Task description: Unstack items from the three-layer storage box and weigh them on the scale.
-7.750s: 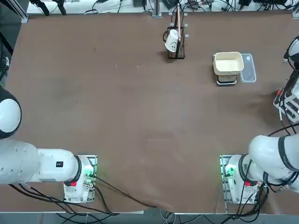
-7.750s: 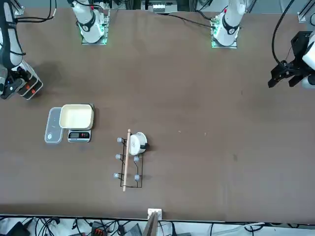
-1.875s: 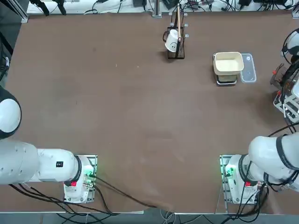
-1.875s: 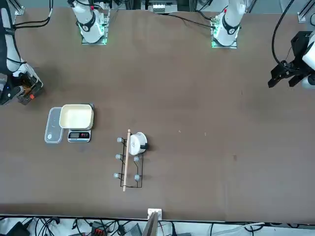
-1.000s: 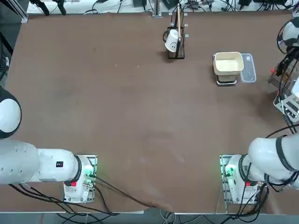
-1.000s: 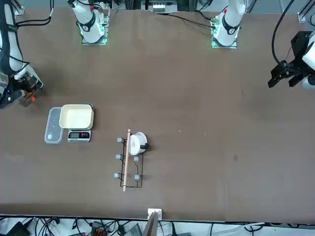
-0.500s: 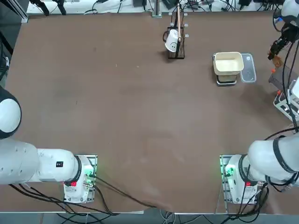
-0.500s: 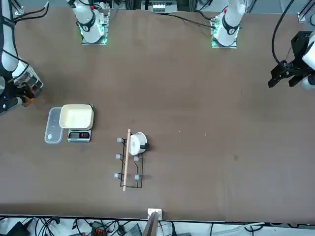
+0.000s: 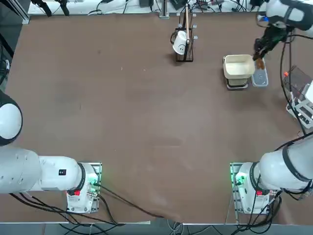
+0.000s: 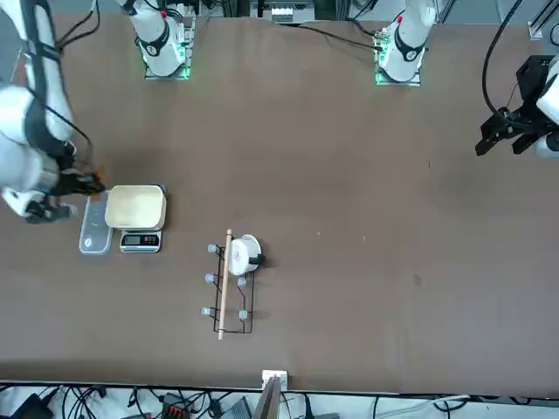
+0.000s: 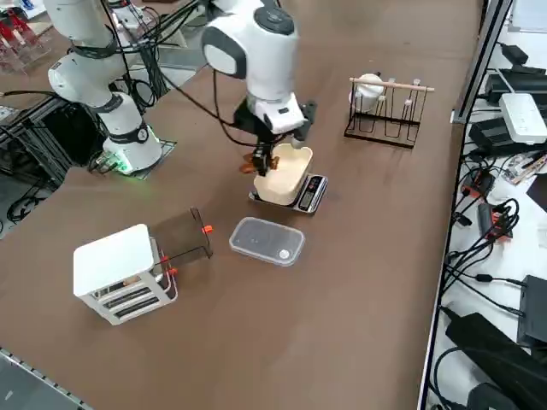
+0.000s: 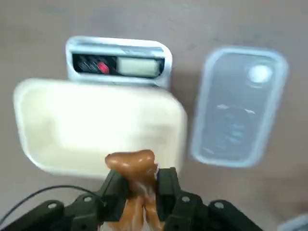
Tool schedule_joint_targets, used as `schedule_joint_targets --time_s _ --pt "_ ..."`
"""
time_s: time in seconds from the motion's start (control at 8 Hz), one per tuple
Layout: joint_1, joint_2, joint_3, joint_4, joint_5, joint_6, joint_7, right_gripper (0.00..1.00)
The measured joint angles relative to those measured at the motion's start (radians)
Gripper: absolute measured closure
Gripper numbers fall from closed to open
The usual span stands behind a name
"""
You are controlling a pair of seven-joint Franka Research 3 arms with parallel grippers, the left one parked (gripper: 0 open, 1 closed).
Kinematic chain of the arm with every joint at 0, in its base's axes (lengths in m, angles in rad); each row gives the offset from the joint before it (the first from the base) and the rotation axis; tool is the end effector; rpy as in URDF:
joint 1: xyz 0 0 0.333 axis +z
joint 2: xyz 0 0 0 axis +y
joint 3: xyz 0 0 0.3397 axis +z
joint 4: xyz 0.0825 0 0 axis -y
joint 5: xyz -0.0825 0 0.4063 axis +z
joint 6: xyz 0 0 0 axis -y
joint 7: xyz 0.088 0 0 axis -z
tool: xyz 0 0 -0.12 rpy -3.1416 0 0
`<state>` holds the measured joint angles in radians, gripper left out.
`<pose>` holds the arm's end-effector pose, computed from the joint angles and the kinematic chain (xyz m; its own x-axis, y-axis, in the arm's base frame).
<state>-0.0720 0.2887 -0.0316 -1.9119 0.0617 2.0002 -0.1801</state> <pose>0.6124 -0.0584 0.3276 0.9806 0.0520 -0.1888 0.0382 -0.9964 -0.0759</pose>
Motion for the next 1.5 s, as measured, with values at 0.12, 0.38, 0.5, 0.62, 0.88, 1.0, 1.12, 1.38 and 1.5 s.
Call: schedule_joint_targets --time_s 0.12,0.38,0.5,0.62,0.88,1.0,1.12,1.38,1.5 --pt "0.038 0.033 0.0 0.001 0.039 0.044 0.072 0.64" --pt "0.094 0.077 0.0 0.002 0.048 0.085 0.155 0.51" --pt "0.096 0.081 -0.004 0.004 0.048 0.085 0.157 0.32" --pt "0.094 0.079 -0.014 0.009 0.048 0.084 0.157 0.15" --pt "0.091 0.056 -0.051 0.029 0.032 0.023 0.103 0.12" --pt "0.087 0.031 -0.095 0.032 -0.003 -0.057 -0.013 0.33" --pt "0.081 0.009 -0.146 0.032 -0.047 -0.116 -0.159 0.56" --pt "0.063 -0.002 -0.202 0.023 -0.188 -0.155 -0.375 0.95" --pt "0.059 0.0 -0.205 0.004 -0.262 -0.149 -0.415 0.98"
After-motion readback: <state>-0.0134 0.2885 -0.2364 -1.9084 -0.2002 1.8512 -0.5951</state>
